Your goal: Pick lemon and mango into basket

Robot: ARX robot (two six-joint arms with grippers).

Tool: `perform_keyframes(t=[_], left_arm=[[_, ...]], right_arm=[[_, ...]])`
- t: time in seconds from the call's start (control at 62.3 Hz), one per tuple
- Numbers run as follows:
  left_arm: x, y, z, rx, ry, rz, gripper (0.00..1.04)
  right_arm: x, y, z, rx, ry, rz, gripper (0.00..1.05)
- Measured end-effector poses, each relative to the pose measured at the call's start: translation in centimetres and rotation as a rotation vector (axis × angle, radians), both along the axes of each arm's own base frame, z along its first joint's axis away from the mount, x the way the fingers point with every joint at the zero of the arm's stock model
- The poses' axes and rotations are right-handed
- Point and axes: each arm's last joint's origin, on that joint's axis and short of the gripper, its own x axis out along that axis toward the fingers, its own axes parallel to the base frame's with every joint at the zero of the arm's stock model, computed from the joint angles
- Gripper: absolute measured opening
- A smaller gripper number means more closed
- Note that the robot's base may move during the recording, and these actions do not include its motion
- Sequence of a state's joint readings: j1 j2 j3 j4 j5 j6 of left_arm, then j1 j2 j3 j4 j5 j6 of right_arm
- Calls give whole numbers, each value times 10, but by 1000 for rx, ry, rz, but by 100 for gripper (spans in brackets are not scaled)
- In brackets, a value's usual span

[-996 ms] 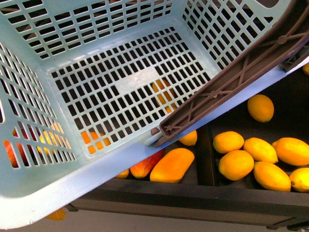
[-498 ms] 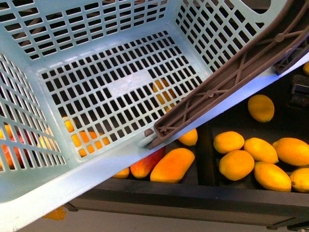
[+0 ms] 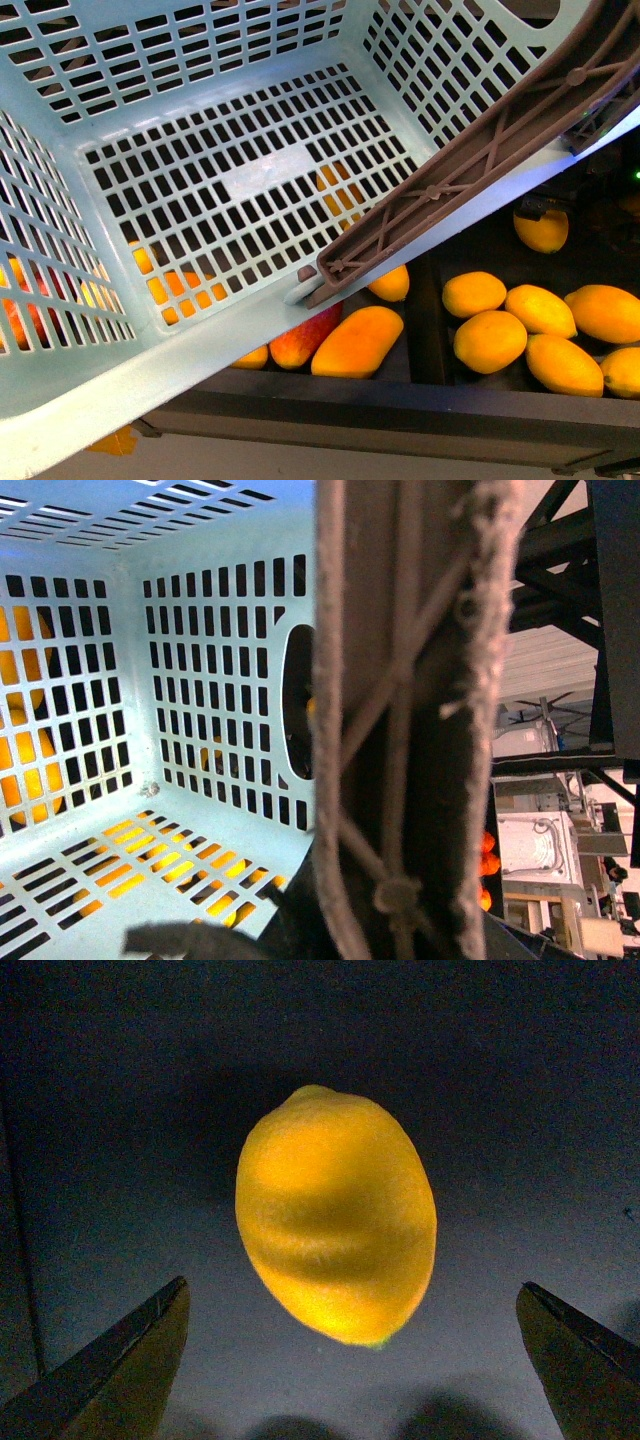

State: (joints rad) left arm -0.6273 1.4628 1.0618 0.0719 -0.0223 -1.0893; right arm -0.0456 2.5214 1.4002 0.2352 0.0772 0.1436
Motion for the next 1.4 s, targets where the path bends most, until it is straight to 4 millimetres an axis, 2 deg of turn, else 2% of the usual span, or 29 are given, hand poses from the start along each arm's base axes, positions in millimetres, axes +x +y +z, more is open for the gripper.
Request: perform_keyframes(t=[0.273,0.562,0.61,0.771,1.028,1.156,1.237,1.381,1.397], left_arm=[[0,0,0,0,0,-1,5],[0,0,0,0,0,0,5],[0,0,0,0,0,0,5],[0,0,0,0,0,0,5],[0,0,0,0,0,-1,5],[0,0,0,0,0,0,5],[0,0,0,0,0,0,5],[0,0,0,0,0,0,5],[0,0,0,0,0,0,5]], right_arm=[[23,1,-16,27,3,16,96],[33,-3,-32,35,38,-8,96],[33,-4,-34,36,47,-14,93],[30,-8,-41,41,62,-24,72],[26,-19,-40,86,21,-66,71],[17,-28,-28,112,-8,-72,71],[12,-36,-11,125,-44,-74,71],[0,-50,38,145,-161,-62,71],[-3,-52,48,149,-184,-57,71]])
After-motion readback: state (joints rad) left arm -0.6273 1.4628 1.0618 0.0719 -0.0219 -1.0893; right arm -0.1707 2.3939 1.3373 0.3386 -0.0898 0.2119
